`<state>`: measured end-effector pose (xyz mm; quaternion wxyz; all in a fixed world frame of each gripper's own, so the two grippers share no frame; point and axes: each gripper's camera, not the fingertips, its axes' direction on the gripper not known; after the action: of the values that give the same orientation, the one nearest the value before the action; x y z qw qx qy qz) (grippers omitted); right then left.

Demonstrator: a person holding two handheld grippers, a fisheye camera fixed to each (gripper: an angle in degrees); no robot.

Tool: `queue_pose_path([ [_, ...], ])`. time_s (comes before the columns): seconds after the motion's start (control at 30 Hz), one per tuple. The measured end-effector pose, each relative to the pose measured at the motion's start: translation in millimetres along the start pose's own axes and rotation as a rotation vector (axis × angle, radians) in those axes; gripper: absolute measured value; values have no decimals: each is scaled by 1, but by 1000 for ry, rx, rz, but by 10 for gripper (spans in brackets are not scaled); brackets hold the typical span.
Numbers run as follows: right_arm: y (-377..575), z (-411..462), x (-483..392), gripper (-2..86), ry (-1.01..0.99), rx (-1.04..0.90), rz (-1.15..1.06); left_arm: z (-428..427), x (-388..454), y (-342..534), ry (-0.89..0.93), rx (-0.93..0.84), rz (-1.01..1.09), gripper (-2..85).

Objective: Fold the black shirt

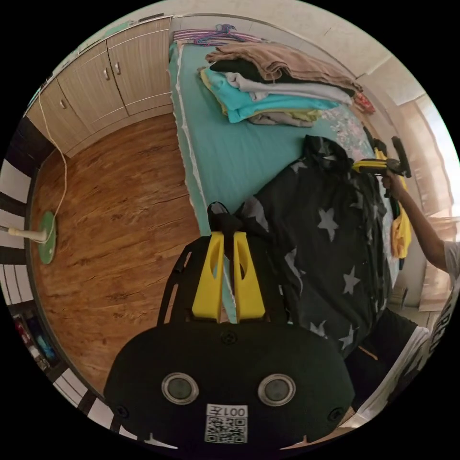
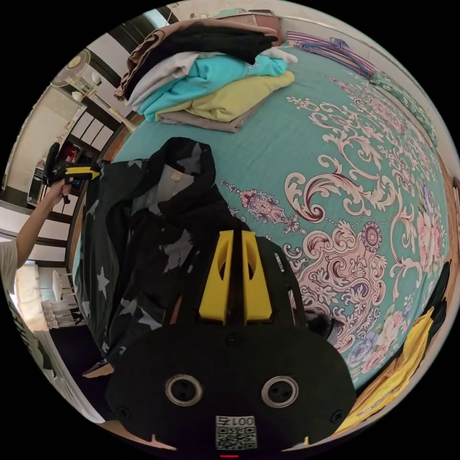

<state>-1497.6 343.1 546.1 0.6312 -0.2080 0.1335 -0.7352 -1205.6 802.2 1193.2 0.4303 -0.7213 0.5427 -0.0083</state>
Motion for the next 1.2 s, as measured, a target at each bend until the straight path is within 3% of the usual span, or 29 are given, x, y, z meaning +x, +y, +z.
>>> queue_pose_path([
  [0.1, -3, -10, -4, 49, -26, 72, 27, 4, -6, -8, 48, 34, 3, 22],
  [0.27, -16, -33, -21, 55, 77, 114, -11, -15, -20, -10, -245, 60, -211, 37],
  [0.33, -24, -37, -30, 42, 23, 109, -65, -24, -20, -7, -318, 93, -269, 31],
  [0.47, -50, -17, -68, 17, -304, 77, -225, -19, 15, -34, -85, 171, -81, 29],
  [0.67, -76, 39, -118, 11, -60, 33, -277, 35, 91, -84, 397, 96, 182, 26],
  [0.83, -87, 43, -121, 9, -15, 72, -275, 74, 128, -91, 325, 48, 151, 10],
  [1.0, -66, 22, -104, 6, 3, 107, -233, 80, 137, -90, 405, 160, 32, 5],
  [1.2, -47, 22, -101, 6, -148, 107, -213, 87, 146, -111, 521, 229, -52, -13],
])
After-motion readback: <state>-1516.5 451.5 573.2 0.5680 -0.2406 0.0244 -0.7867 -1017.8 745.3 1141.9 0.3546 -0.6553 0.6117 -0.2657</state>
